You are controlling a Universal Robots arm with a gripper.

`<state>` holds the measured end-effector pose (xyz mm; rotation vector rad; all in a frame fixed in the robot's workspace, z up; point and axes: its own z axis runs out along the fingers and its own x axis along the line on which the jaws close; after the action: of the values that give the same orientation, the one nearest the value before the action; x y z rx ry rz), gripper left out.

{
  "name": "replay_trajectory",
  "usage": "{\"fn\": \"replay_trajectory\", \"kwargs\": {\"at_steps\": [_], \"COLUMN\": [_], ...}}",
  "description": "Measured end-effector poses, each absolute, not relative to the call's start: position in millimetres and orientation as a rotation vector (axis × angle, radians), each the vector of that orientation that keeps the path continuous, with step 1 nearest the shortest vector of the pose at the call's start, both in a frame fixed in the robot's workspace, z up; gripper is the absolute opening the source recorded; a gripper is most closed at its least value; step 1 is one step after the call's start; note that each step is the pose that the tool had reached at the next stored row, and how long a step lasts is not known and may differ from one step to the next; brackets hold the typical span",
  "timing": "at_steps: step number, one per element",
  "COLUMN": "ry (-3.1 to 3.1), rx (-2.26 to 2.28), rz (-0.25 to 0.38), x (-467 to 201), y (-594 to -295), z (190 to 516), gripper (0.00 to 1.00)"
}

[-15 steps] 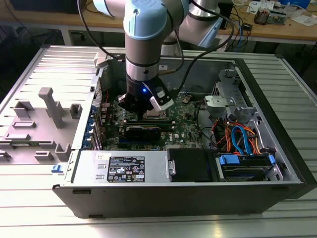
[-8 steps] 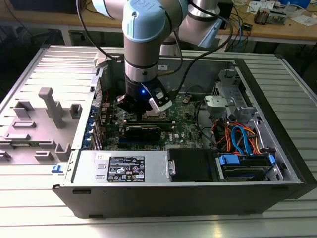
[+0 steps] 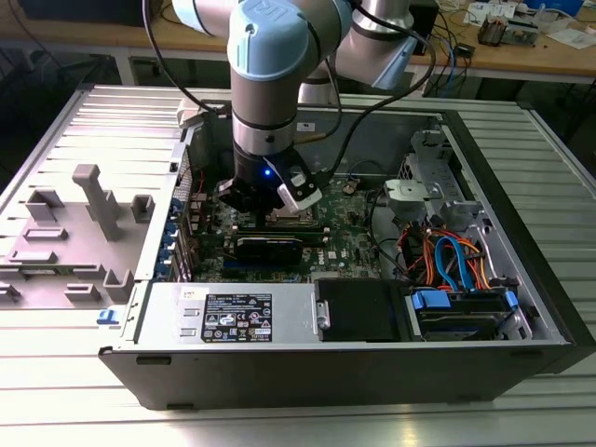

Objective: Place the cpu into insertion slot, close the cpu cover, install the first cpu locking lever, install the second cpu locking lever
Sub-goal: 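Install the second cpu locking lever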

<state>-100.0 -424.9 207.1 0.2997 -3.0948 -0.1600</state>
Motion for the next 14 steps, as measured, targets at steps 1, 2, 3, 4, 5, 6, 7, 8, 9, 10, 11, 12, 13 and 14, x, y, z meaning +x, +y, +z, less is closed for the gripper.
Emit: {"fn": "replay_trajectory", "kwargs": {"at_steps": [1,2,3,4,5,6,7,8,9,10,11,12,13,14], "ry": [-3.095,-3.095,-3.095,-3.095,-3.095,-3.095,-3.095,-3.095,-3.095,-3.095,-3.095,-3.095,-3.095,-3.095], "rx": [0.300,0.300,0.300,0.300,0.300,0.300,0.300,0.300,0.300,0.301,0.301,0.302,0.302,0.302], "rz": [-0.160,-0.160,-0.160,-0.160,-0.160,-0.160,-0.160,-0.161,-0.161,-0.161,-0.162,-0.162,-0.162,-0.162], "x": [-100.0,-99.9,-99.9,-99.9,-100.0,-100.0,-99.9,-99.9,-99.9,-99.9,-99.9,-100.0,-100.0,-100.0], "y": [-424.4,-424.0,-423.8,-423.7,-423.3,-423.1,-422.7,-422.2,-421.8,-421.6,-421.4,-421.0,-420.7,-420.5], "z": [206.9,206.5,206.2,205.9,205.2,204.7,204.3,203.8,203.9,204.0,203.9,203.7,203.7,203.5], "gripper": [0.11,0.11,0.11,0.11,0.11,0.11,0.11,0.11,0.11,0.11,0.11,0.11,0.11,0.11]}}
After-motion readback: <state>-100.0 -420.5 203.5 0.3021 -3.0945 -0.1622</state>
